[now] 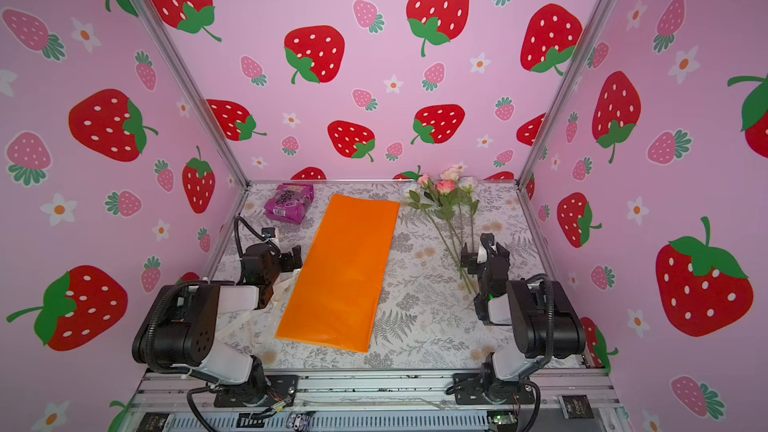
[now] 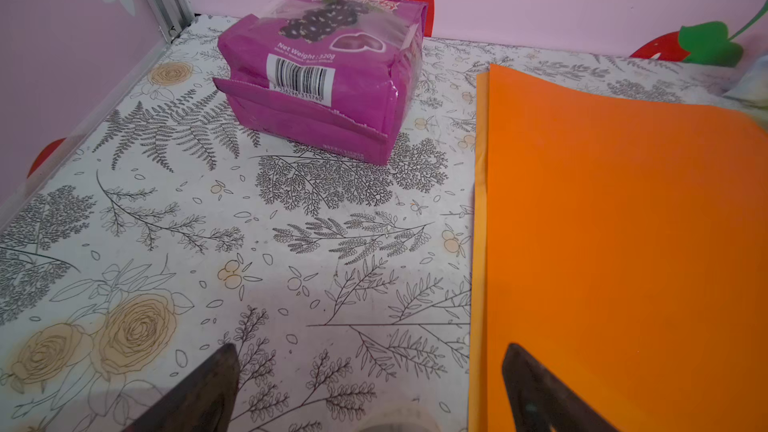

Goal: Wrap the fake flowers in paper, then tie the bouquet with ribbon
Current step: 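Raise both grippers from rest toward the orange sheet and roses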

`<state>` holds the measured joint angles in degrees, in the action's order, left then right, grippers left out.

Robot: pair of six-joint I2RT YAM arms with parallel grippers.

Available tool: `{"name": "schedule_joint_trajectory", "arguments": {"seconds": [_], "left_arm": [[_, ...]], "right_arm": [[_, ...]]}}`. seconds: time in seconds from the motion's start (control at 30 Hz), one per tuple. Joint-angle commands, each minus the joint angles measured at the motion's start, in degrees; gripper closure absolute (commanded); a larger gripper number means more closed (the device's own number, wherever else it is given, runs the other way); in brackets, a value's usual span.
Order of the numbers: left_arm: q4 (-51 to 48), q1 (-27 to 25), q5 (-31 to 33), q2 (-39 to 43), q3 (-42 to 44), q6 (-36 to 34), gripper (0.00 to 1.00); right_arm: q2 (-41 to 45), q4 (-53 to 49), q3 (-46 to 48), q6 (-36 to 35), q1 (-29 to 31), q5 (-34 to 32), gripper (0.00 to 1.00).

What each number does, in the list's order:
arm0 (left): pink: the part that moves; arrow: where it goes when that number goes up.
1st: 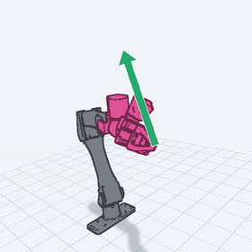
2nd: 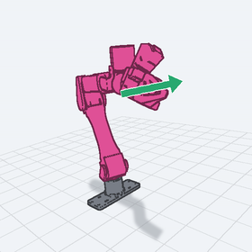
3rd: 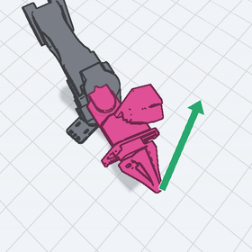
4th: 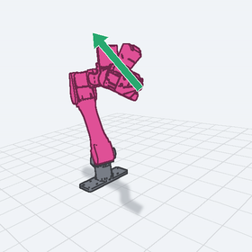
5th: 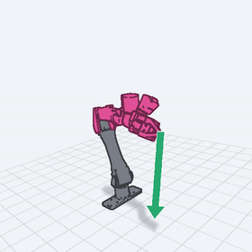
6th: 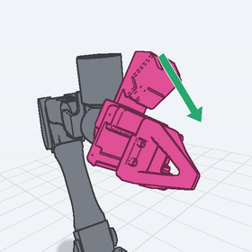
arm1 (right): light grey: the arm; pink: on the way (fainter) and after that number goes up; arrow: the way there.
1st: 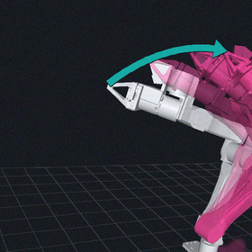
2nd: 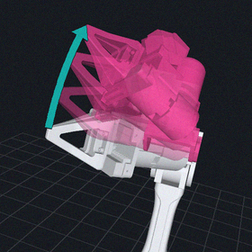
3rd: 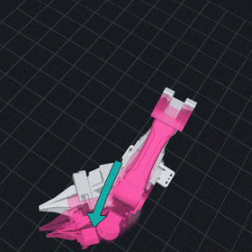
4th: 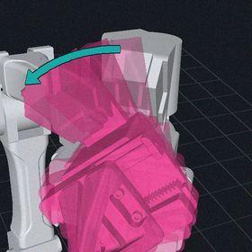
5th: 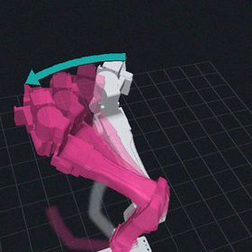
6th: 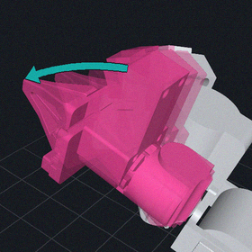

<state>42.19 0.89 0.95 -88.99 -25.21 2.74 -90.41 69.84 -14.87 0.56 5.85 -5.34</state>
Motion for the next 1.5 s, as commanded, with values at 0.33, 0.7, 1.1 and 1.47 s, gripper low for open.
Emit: {"name": "schedule_joint_trajectory", "arguments": {"seconds": [0.33, 0.7, 1.1, 1.47], "left_arm": [[1.1, -0.2, 0.4, 0.2, -1.2, -1.0, 0.01], [1.1, -0.2, 0.4, 0.1, -1.3, -1.0, 0.01], [2.9, -0.4, -1.2, 2.6, 0.9, -1.9, 0.01], [-24.9, 0.0, 11.6, 23.8, -2.7, 14.6, 0.01]], "right_arm": [[0.1, 1.9, -0.6, -0.1, 0.0, 0.0, 0.0], [0.1, 1.8, -0.6, -0.1, 0.0, 0.0, 0.0], [1.1, 1.4, -0.5, -1.6, 0.2, 3.3, 0.0], [20.1, -38.1, -10.8, 14.0, 0.5, 3.1, 0.0]]}}
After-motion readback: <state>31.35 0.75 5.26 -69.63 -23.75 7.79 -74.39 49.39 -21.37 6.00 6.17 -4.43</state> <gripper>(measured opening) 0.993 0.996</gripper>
